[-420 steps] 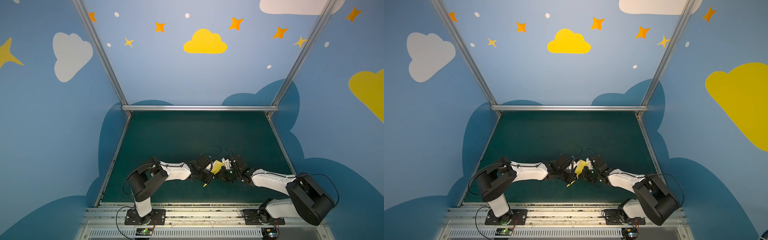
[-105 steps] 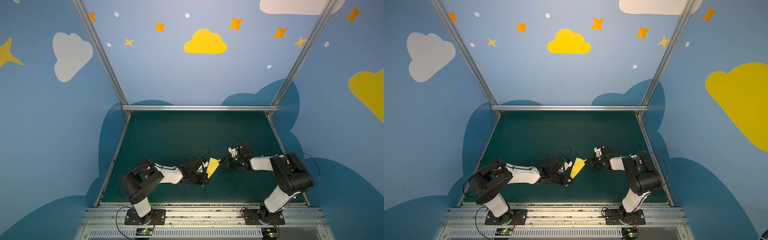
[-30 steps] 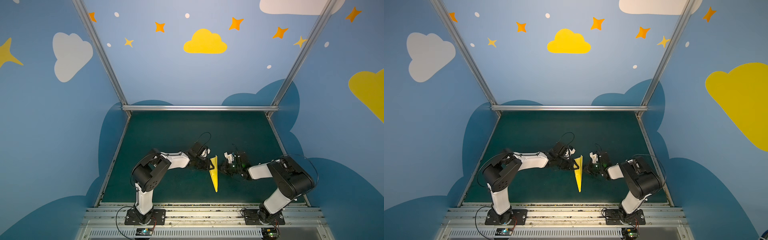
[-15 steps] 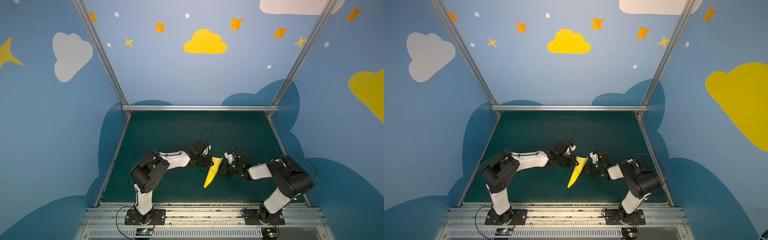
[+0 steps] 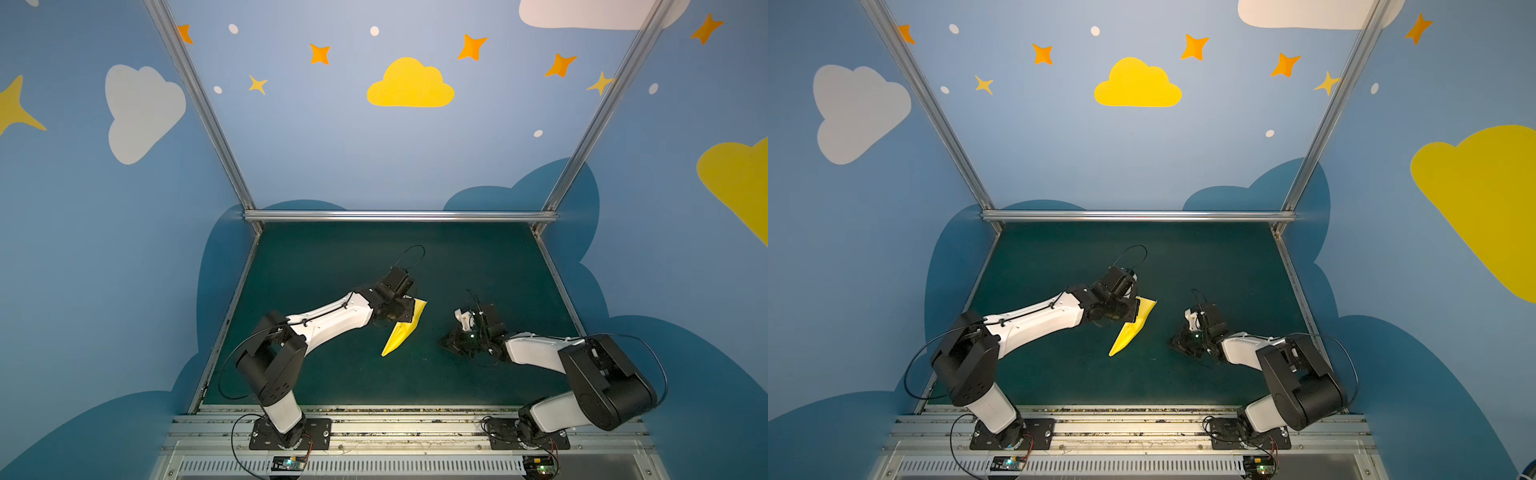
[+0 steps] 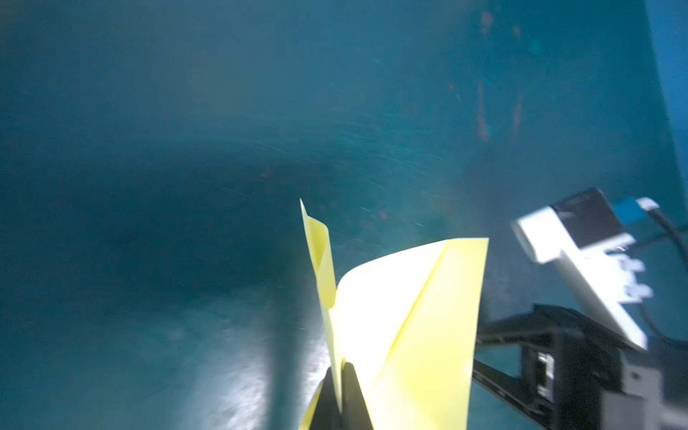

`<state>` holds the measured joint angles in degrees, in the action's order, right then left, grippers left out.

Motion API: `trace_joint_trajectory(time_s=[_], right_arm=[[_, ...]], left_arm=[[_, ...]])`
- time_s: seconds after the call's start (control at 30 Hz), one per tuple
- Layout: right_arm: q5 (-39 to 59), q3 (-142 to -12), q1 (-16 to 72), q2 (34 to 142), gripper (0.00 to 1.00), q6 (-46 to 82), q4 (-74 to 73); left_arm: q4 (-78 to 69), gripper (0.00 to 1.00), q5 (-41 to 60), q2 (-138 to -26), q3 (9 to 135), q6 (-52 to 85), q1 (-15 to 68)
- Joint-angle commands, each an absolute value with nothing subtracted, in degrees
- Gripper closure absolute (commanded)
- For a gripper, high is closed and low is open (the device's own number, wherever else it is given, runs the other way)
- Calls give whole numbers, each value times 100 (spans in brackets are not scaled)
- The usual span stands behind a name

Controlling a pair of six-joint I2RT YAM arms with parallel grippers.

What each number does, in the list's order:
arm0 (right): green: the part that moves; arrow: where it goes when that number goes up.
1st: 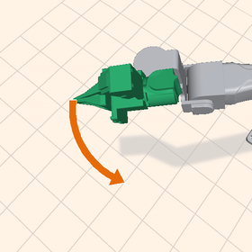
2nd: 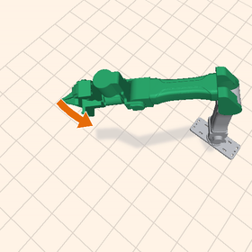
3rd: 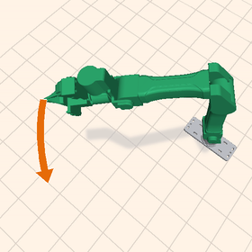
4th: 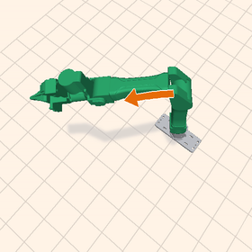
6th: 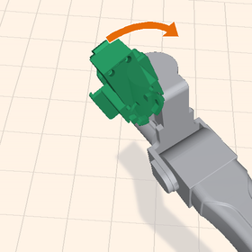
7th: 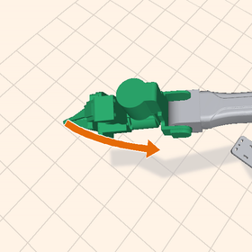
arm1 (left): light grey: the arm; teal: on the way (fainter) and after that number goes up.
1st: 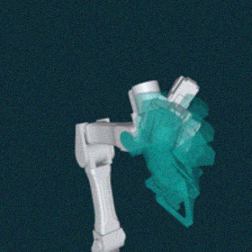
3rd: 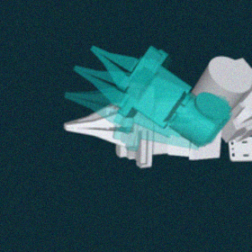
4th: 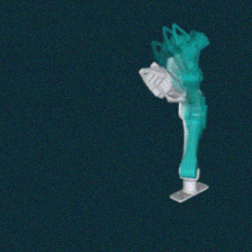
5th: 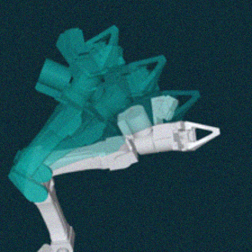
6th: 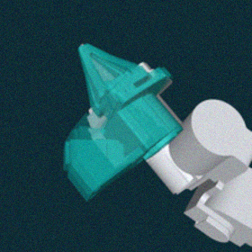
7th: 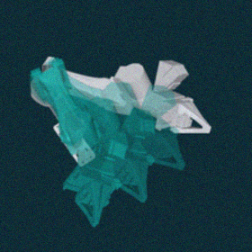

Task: Fold a paper plane with a square sheet of paper (fold left side to right side)
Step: 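Lower the paper plane onto the table with the left gripper and release it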

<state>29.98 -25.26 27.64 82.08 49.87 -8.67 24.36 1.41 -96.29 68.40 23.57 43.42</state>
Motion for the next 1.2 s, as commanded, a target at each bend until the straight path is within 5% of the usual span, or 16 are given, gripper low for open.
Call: trace_joint_trajectory(time_s=[0.0,0.17,0.4,1.0,1.17], right_arm=[[2852,-2529,2927,7941,100,4857,-249],[2776,-2627,3195,7796,100,4930,-185],[2723,-2701,3356,7734,100,4923,-72],[2568,-2903,3361,7227,100,4851,497],[2449,-3071,3297,6860,74,4768,932]], left_arm=[[3252,96,-556,-9663,6825,2185,4343],[3129,93,-590,-9823,6656,2347,4367],[2845,60,-580,-10059,6435,2339,4455],[2414,44,-800,-10094,6017,2440,4729],[2722,40,-921,-9945,6363,2345,4729]])
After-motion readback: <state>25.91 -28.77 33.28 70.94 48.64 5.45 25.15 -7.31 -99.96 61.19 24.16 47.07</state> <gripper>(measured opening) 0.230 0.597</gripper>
